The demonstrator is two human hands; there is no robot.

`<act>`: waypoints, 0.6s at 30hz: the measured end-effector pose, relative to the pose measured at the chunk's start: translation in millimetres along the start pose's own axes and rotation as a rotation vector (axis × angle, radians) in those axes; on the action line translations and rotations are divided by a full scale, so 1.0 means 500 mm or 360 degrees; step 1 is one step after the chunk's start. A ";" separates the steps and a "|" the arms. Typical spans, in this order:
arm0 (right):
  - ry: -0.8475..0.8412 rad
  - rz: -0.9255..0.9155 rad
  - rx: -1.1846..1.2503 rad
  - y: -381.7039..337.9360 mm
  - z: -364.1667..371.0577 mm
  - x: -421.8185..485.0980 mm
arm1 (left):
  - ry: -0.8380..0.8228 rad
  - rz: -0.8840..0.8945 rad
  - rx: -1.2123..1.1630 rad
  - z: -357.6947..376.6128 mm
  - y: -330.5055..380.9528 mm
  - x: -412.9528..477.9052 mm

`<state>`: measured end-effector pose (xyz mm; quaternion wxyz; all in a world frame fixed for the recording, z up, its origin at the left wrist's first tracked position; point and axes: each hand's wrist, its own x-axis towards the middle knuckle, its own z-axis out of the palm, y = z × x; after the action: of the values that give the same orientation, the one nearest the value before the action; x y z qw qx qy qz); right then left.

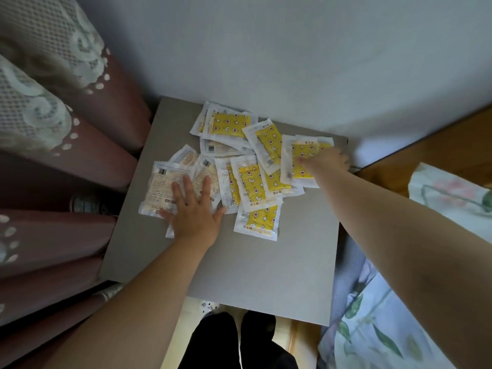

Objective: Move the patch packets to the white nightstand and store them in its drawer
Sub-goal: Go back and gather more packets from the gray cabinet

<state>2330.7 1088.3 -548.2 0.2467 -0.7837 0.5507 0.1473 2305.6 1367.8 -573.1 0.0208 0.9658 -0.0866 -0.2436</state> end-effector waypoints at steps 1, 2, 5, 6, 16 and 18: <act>-0.0052 0.0039 0.0124 0.006 -0.008 0.004 | -0.0010 0.0000 0.0002 -0.001 -0.001 0.000; -0.0102 0.0067 0.0258 0.014 -0.016 0.006 | -0.0021 0.0000 0.0006 -0.002 -0.001 0.001; -0.0148 0.0132 0.0566 0.038 -0.027 0.002 | -0.0071 0.0019 0.0004 -0.008 -0.005 0.003; -0.0150 0.0146 0.0634 0.045 -0.029 -0.003 | -0.0085 0.0037 0.0003 -0.011 -0.007 0.004; -0.0497 0.0304 0.1507 0.103 -0.009 -0.102 | 0.0228 0.0378 -0.0421 -0.064 -0.066 -0.023; -0.0794 0.0377 0.1665 0.114 0.010 -0.131 | 0.0374 0.0270 -0.0427 -0.080 -0.093 -0.010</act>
<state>2254.7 1127.5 -532.4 0.7042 -0.4327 0.5594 0.0624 2327.8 1414.5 -539.5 0.1798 0.9653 -0.1315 -0.1361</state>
